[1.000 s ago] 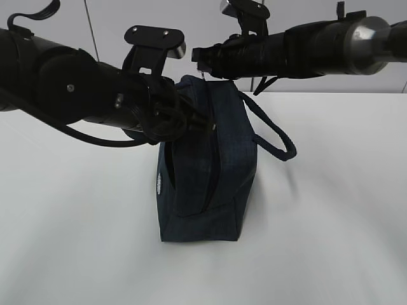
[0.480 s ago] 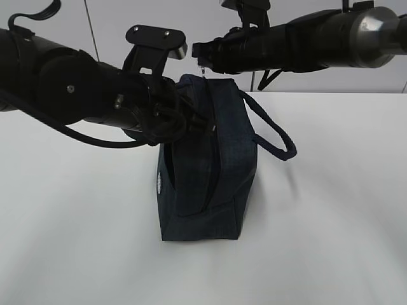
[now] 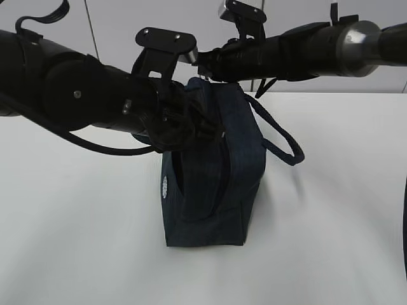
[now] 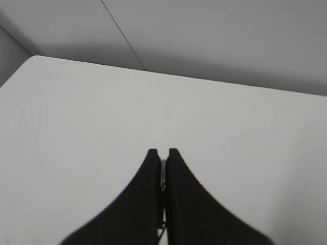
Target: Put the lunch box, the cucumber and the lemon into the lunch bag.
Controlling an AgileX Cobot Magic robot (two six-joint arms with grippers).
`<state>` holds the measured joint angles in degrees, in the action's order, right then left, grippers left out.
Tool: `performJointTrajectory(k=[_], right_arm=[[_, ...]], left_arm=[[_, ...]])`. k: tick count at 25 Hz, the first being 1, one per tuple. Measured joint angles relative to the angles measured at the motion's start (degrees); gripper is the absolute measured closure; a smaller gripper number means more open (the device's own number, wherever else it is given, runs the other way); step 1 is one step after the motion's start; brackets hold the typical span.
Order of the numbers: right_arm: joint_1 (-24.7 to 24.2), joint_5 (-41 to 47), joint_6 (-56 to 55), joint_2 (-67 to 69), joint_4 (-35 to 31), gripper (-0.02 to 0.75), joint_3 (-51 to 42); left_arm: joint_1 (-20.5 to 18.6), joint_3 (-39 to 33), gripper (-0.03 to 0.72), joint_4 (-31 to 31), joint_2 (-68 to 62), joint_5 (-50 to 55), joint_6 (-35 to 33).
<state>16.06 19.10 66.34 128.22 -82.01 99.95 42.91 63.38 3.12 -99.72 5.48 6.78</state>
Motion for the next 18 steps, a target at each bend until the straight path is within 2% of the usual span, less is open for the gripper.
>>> performJointTrajectory(k=[2, 9, 18], right_arm=[[-0.5, 1.1, -3.7, 0.2, 3.0, 0.738, 0.0], [-0.6, 3.9, -19.6, 0.2, 21.5, 0.738, 0.5], [-2.4, 9.3, -23.4, 1.6, 25.6, 0.738, 0.6]], left_arm=[[0.0, 0.0, 0.692, -0.6, 0.0, 0.2, 0.0], [0.4, 0.0, 0.692, -1.3, 0.0, 1.2, 0.0], [0.4, 0.0, 0.692, -1.5, 0.0, 1.7, 0.0]])
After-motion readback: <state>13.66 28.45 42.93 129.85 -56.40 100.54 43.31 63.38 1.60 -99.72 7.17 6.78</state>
